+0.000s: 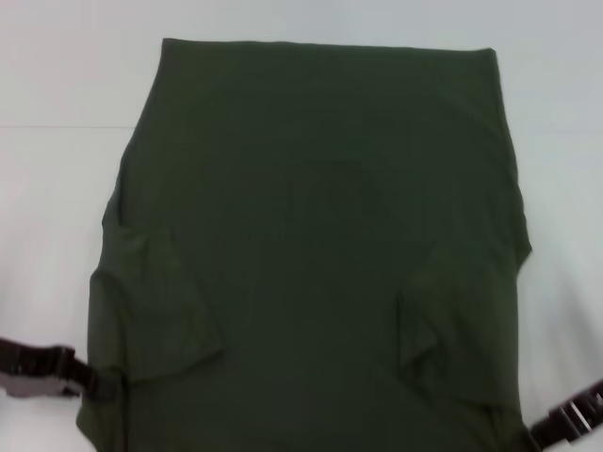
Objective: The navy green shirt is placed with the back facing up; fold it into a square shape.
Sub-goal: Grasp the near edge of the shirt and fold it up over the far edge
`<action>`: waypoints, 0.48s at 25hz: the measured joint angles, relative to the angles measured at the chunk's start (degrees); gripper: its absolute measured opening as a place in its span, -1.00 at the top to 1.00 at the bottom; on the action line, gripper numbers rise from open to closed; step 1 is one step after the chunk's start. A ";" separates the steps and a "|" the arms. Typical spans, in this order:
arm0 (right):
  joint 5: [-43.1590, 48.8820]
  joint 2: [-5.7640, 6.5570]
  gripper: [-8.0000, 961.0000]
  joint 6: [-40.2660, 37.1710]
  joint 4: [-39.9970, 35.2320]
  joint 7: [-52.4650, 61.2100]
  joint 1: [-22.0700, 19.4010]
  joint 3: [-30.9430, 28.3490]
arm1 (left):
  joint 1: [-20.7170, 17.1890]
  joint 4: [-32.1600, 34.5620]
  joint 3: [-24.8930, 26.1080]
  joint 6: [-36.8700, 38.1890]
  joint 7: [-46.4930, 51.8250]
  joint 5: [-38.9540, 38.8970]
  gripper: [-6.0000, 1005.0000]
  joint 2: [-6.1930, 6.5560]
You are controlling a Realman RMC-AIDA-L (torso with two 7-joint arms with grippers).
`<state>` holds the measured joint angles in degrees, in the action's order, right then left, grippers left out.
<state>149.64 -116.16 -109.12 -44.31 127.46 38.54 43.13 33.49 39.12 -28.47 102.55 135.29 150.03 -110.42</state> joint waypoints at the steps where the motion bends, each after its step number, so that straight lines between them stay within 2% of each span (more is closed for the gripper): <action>1: 0.00 0.00 0.85 0.00 0.00 0.00 0.00 0.00 | 0.00 0.00 0.00 0.00 0.00 0.00 0.94 0.00; 6: 1.13 0.14 0.85 -4.32 0.86 -5.65 -1.02 0.63 | -0.29 -3.35 -0.21 5.80 -2.18 0.47 0.94 1.22; 12: 2.23 1.17 0.85 -4.40 4.89 -8.41 -1.33 2.13 | -0.31 -4.42 -0.90 11.65 -3.24 1.06 0.94 1.28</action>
<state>151.86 -114.98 -113.52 -39.42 119.05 37.21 45.26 33.17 34.69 -29.37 114.19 132.05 151.09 -109.14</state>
